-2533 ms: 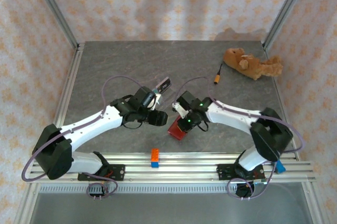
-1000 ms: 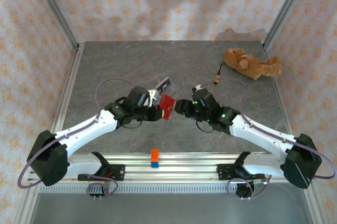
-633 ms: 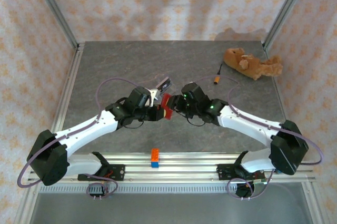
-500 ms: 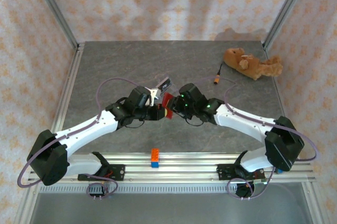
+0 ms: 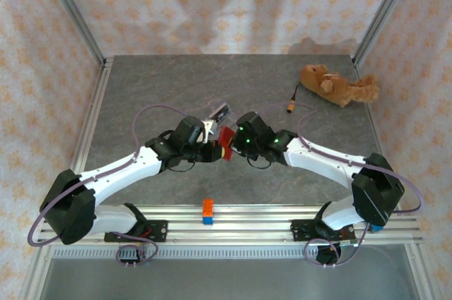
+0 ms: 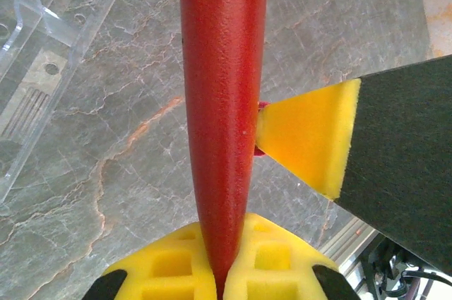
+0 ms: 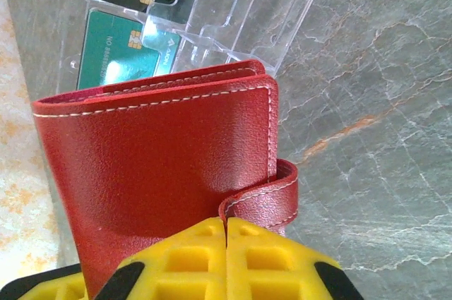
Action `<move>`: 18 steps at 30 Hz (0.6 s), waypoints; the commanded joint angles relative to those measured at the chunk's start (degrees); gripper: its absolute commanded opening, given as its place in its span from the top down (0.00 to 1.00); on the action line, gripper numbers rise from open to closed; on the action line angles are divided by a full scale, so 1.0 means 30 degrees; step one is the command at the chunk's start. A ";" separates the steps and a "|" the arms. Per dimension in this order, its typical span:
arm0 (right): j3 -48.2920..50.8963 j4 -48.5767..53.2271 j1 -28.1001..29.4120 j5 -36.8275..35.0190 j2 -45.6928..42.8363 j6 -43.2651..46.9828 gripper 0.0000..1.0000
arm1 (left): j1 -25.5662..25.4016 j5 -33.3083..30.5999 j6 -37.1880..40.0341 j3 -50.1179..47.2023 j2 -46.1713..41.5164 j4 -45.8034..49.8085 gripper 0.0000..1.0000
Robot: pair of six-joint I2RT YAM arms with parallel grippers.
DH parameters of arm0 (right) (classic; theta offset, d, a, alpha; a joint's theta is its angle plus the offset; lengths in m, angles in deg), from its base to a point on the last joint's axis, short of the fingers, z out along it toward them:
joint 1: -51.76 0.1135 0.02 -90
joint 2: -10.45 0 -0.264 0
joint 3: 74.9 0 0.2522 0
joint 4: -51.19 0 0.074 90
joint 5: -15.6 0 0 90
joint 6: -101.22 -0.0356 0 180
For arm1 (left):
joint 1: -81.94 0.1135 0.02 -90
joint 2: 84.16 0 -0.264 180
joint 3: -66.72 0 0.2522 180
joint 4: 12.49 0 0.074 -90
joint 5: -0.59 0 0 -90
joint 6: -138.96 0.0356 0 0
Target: Put the credit cards into the card holder
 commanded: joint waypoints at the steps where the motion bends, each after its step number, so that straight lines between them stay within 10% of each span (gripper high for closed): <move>1: 0.0430 0.2106 -0.0125 -0.2566 -0.0553 0.0302 1.00 | -0.0057 -0.0984 0.0698 0.0312 -0.0285 -0.0114 1.00; 18: 0.2692 0.3761 -0.0720 -0.4582 -0.3925 0.2200 1.00 | -0.0665 0.0018 -0.2434 -0.0892 0.1146 -0.3990 1.00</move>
